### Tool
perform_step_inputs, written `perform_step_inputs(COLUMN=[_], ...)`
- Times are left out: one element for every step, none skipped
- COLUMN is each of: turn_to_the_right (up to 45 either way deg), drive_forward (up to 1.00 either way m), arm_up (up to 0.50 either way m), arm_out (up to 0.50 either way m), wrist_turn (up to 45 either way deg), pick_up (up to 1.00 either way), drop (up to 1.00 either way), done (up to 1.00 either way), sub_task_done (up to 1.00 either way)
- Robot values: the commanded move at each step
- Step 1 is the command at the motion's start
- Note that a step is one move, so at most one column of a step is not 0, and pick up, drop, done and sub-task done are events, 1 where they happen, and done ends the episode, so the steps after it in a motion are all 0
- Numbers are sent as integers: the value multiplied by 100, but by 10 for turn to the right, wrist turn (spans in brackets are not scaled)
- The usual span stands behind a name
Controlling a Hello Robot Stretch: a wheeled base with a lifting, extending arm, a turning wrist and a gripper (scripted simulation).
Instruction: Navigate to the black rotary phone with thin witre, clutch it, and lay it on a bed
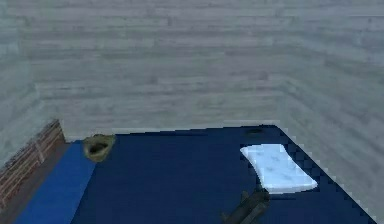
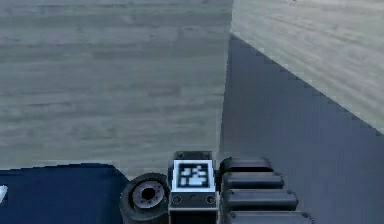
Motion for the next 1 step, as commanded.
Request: perform_step_inputs(turn_to_the_right=[-90], drive_forward=[0], arm_up=[0], arm_out=[0], wrist_turn=[0], pick_up=[0], drop=[0], done=[0], sub_task_done=[0])
